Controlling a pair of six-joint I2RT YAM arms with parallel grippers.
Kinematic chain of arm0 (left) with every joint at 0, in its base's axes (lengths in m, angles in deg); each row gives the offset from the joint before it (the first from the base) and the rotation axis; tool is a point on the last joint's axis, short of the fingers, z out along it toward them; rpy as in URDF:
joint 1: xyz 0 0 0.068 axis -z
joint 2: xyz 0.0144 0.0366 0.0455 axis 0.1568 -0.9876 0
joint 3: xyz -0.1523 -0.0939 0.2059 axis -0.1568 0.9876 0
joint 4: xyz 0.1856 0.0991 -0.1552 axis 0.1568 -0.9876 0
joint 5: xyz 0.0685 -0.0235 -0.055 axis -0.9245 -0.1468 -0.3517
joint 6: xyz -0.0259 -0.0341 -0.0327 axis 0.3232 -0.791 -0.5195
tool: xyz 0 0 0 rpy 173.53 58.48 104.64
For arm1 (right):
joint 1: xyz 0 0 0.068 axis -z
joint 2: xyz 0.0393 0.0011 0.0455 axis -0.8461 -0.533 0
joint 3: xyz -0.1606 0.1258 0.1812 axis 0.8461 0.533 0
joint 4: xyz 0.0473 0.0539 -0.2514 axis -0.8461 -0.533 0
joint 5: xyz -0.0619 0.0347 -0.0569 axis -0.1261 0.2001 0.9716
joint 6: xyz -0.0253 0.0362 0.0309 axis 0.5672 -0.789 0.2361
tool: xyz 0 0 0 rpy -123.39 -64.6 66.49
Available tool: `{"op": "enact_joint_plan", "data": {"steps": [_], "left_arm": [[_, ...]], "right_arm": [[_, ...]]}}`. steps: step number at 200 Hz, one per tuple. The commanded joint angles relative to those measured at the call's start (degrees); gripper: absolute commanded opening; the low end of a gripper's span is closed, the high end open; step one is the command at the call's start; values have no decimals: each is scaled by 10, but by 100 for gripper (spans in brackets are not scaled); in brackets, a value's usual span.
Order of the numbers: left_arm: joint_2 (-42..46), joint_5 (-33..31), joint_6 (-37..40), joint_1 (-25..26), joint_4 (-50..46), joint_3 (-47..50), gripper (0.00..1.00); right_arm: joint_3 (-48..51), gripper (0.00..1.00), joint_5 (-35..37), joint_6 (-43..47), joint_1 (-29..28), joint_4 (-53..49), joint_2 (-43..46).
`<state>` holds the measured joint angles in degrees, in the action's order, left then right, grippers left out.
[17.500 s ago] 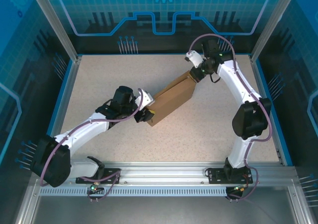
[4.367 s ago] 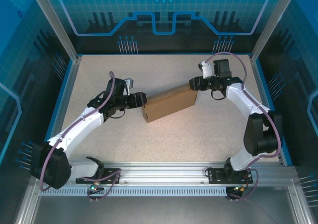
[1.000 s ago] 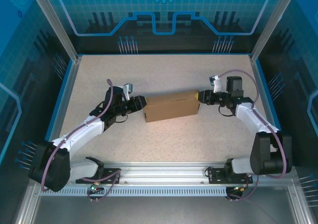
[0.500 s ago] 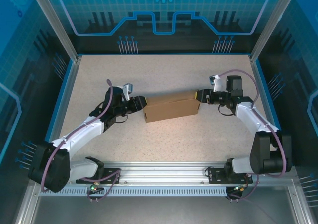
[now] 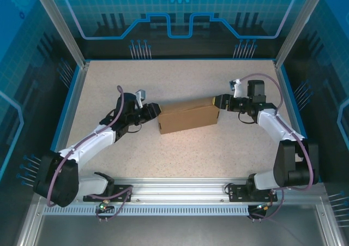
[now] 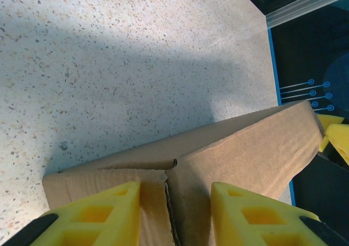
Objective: Fold the paper box
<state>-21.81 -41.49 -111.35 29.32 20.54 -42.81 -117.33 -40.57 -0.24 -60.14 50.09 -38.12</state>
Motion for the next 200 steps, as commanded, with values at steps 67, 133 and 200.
{"op": "enact_joint_plan", "data": {"steps": [67,133,200], "left_arm": [[-126,18,66,-22,-31,-191,38],[-171,23,112,-28,-30,-230,40],[-151,26,134,-26,-13,-179,42]], "right_arm": [[-110,52,-54,-43,-44,93,-86],[-141,52,-52,6,-45,78,-123],[-99,54,-56,47,-54,69,-106]]}}
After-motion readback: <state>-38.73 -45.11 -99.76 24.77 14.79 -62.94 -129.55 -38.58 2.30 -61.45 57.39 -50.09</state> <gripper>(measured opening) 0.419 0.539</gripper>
